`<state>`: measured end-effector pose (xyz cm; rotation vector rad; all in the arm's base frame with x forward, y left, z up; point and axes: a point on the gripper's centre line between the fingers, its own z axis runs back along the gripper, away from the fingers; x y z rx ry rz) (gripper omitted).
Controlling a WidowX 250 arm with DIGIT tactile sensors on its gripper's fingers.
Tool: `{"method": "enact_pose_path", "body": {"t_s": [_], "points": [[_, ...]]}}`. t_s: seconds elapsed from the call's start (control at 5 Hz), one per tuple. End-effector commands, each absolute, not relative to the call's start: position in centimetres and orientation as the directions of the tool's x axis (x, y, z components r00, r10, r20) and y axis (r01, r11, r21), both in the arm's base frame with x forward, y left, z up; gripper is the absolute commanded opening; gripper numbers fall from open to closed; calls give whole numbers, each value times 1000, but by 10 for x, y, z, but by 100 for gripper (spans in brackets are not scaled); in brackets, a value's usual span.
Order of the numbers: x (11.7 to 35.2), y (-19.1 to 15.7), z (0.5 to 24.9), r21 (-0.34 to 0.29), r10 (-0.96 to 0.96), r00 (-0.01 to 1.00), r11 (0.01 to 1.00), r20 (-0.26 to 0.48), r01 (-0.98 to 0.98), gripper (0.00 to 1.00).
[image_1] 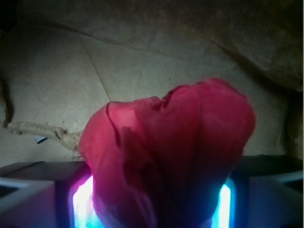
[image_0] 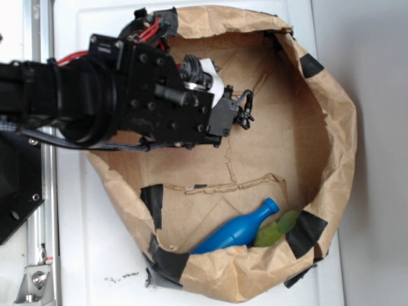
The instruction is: Grab the red paper.
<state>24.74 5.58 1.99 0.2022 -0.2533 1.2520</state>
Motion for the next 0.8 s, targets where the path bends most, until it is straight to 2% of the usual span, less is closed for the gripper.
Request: {"method": "enact_pose_path", "body": {"t_s": [0.0, 0.2, 0.4, 0.6], "points": [[241, 71, 24, 9, 921, 251, 260, 298, -965, 0], [240, 72, 27, 7, 921, 263, 273, 286, -962, 0], [246, 63, 76, -87, 831, 452, 501, 324, -861, 0], [243, 37, 126, -128, 689, 616, 700, 382, -703, 0]]}}
